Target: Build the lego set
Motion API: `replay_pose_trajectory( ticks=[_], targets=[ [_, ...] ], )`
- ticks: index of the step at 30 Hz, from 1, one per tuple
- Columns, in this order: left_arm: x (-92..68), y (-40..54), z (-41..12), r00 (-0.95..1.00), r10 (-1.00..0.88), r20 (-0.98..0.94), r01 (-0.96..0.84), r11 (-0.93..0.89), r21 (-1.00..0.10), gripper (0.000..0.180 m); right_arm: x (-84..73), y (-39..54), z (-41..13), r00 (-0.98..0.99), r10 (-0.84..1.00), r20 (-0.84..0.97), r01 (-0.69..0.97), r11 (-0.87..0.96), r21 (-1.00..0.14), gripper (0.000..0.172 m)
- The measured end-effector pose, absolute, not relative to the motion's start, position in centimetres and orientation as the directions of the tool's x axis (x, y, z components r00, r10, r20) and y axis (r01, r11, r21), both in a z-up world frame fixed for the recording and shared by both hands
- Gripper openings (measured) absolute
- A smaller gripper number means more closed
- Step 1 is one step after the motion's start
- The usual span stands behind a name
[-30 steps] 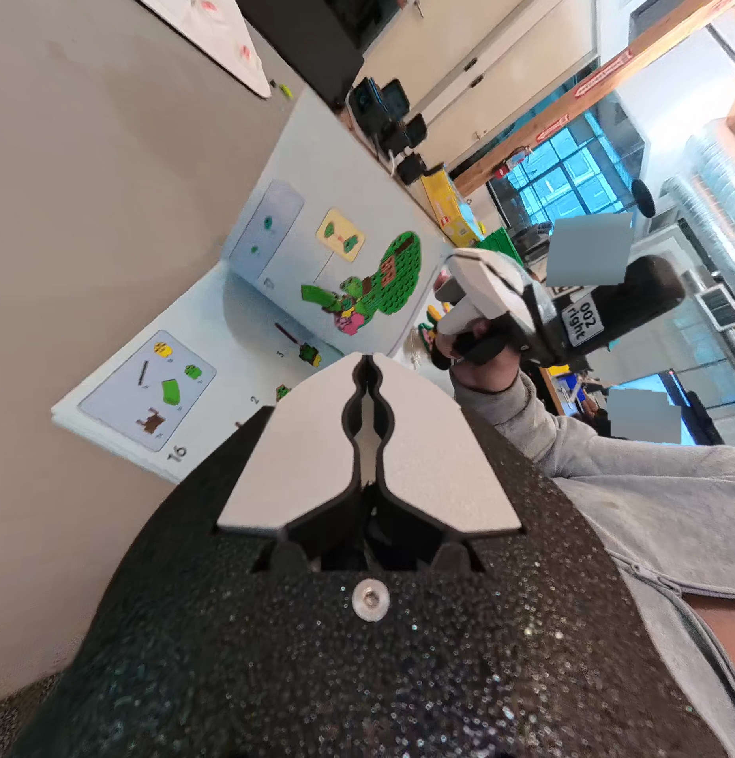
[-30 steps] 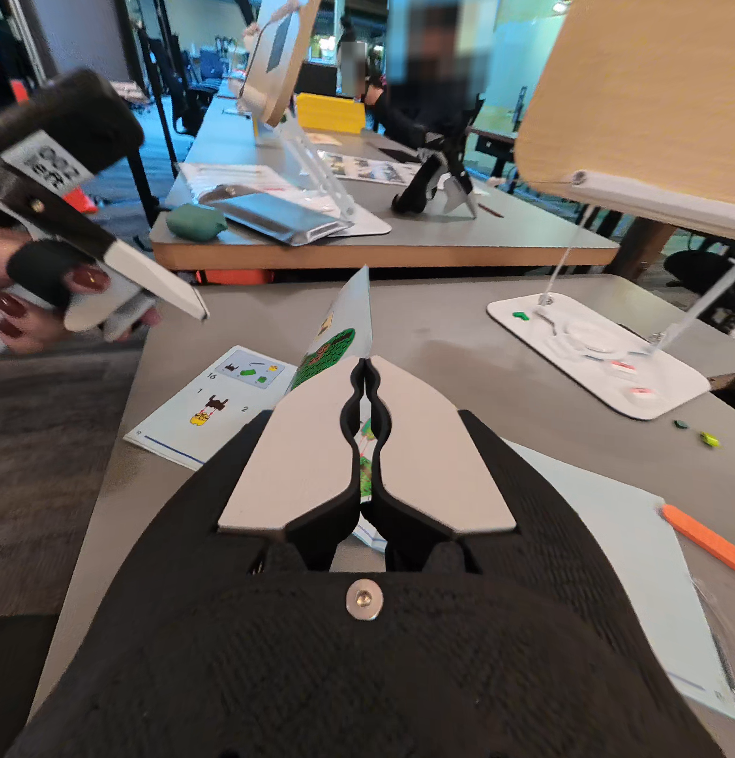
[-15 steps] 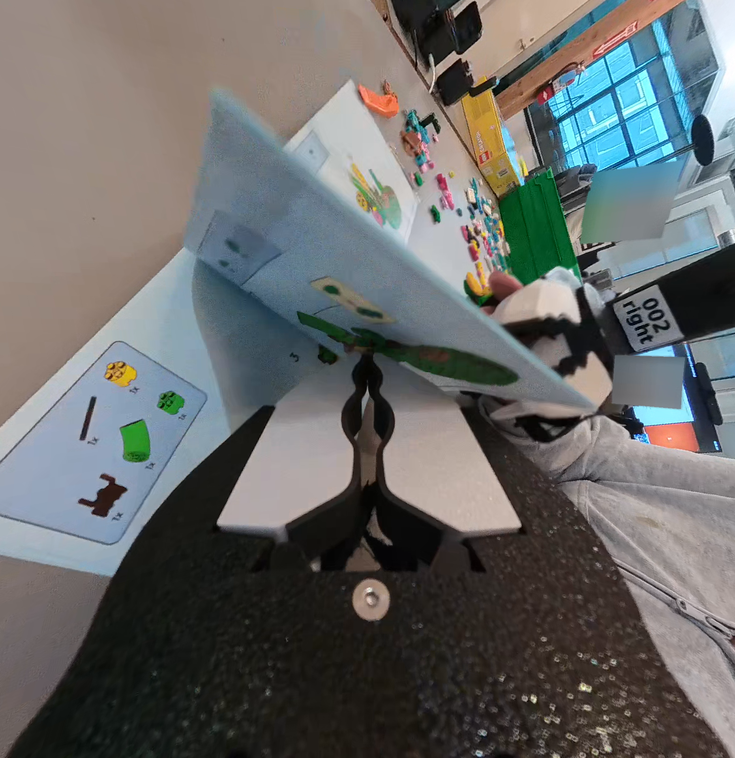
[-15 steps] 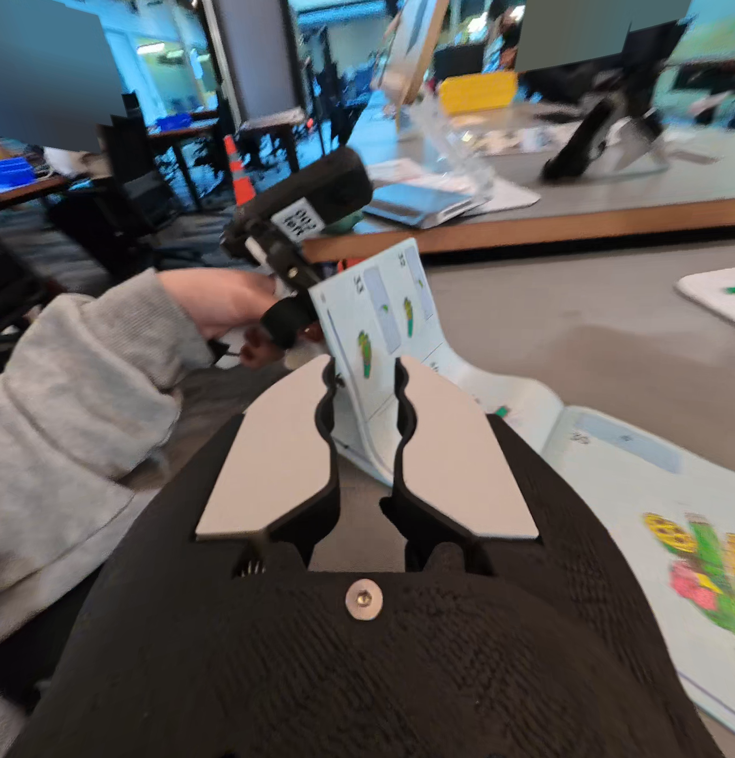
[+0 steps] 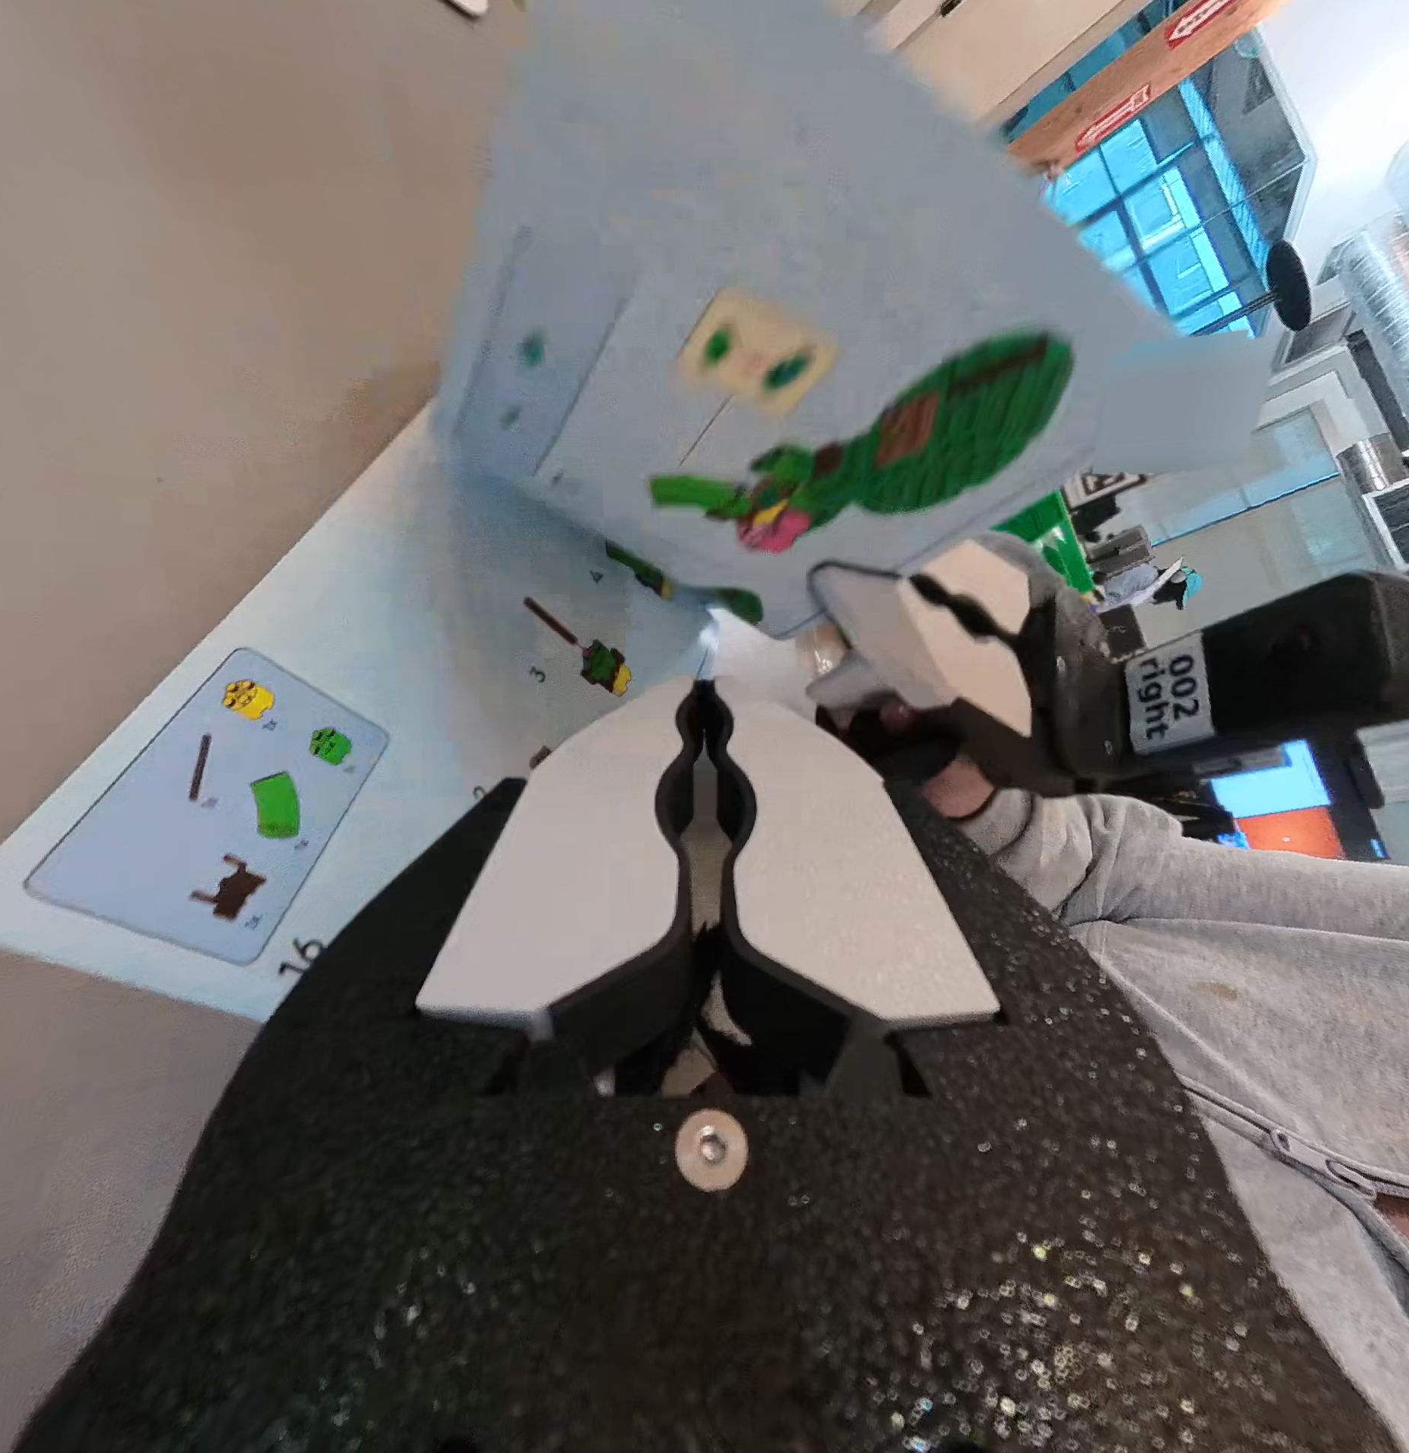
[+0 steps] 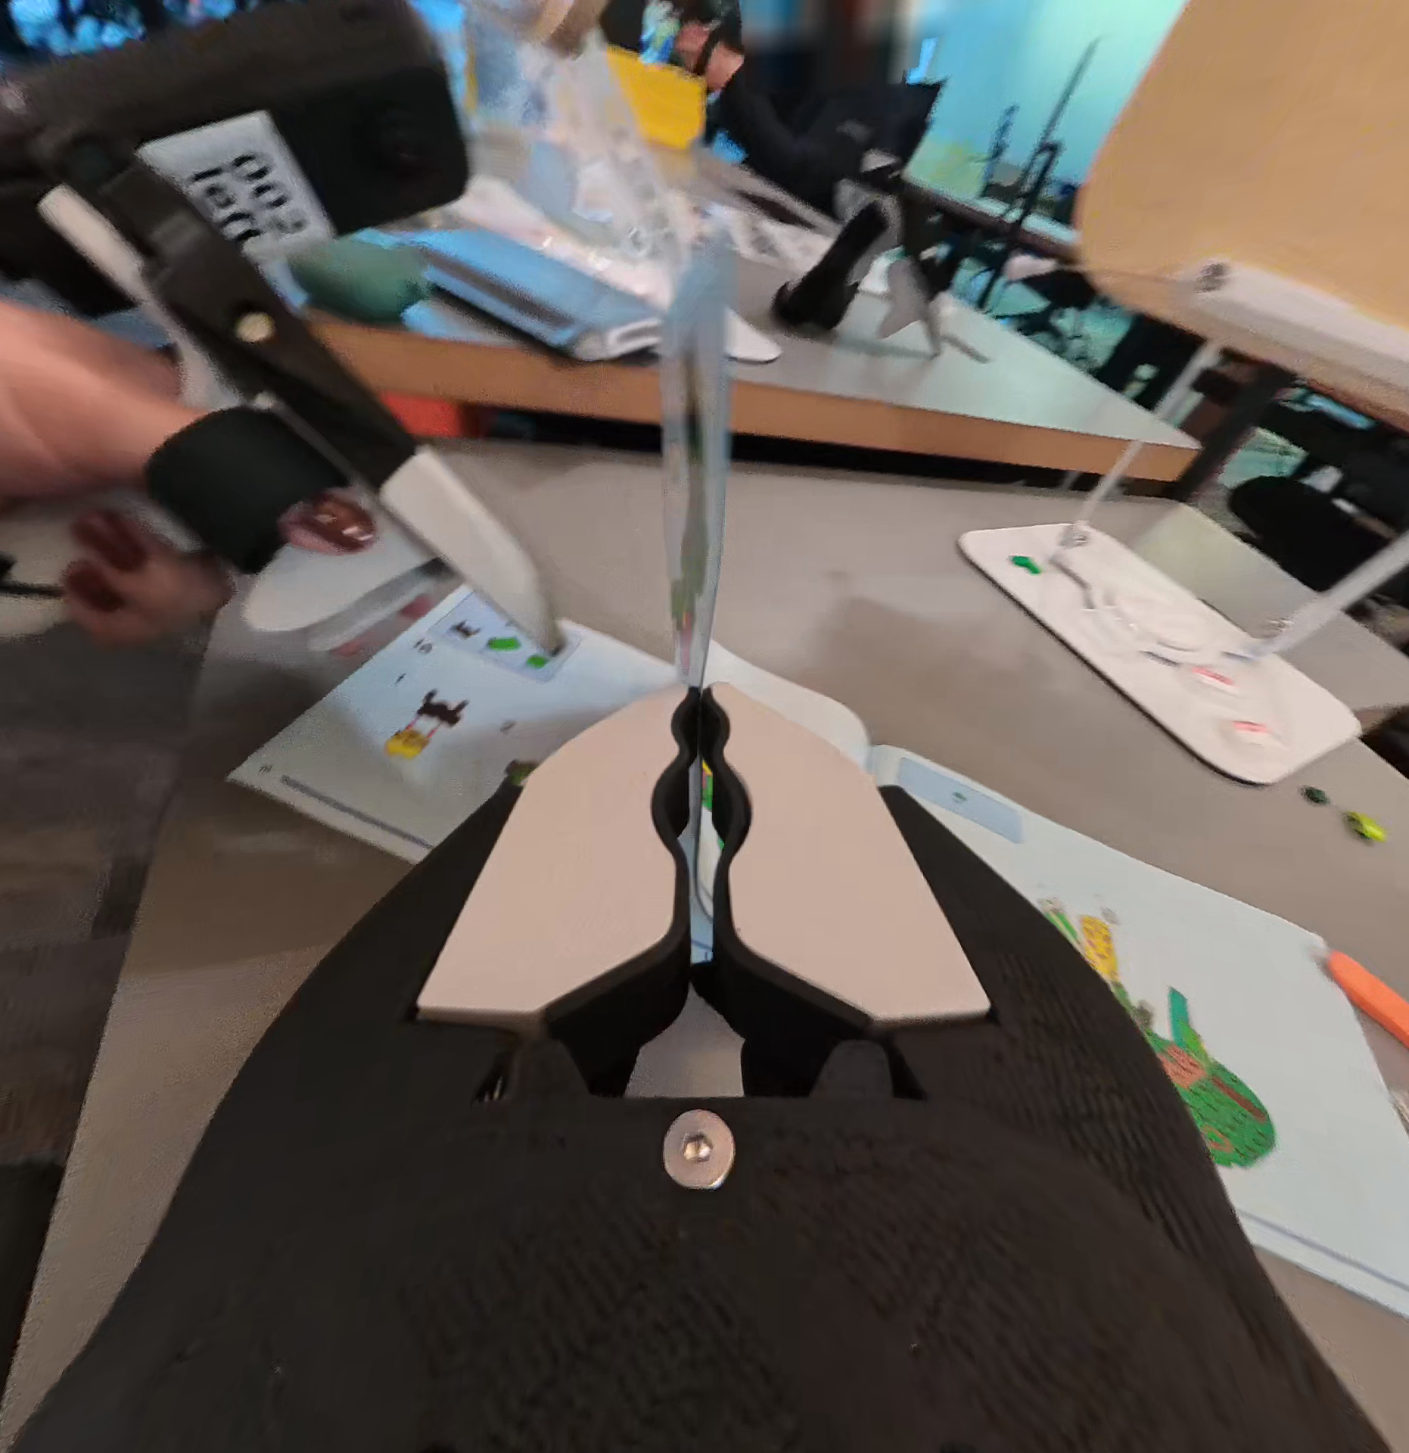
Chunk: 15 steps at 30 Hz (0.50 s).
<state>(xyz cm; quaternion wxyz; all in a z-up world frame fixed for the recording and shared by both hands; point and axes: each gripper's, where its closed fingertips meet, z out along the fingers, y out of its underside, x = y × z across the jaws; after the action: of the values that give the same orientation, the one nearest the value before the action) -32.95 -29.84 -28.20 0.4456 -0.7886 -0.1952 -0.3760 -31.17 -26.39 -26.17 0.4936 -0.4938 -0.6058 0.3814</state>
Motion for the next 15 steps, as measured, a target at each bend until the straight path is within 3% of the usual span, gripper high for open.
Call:
replay_pose_trajectory(
  ticks=[1,7,15],
  targets=[
    [-33.2,-30.0,-28.0,0.647,-0.022,0.763,0.646,-0.517,-0.562,0.0,-30.9,-25.5,-25.7,0.013,0.979,0.202,0.201,0.195,-0.96,0.0],
    [-35.9,-32.6,-27.1,0.703,0.104,0.703,0.666,-0.442,-0.601,0.0,-29.1,-21.9,-24.1,0.138,0.988,0.068,0.093,0.056,-0.994,0.0],
    [-38.8,-36.1,-25.7,0.698,0.196,0.689,0.712,-0.293,-0.638,0.0,-29.6,-26.7,-24.1,-0.061,0.997,-0.055,0.078,-0.05,-0.996,0.0]
  ],
)
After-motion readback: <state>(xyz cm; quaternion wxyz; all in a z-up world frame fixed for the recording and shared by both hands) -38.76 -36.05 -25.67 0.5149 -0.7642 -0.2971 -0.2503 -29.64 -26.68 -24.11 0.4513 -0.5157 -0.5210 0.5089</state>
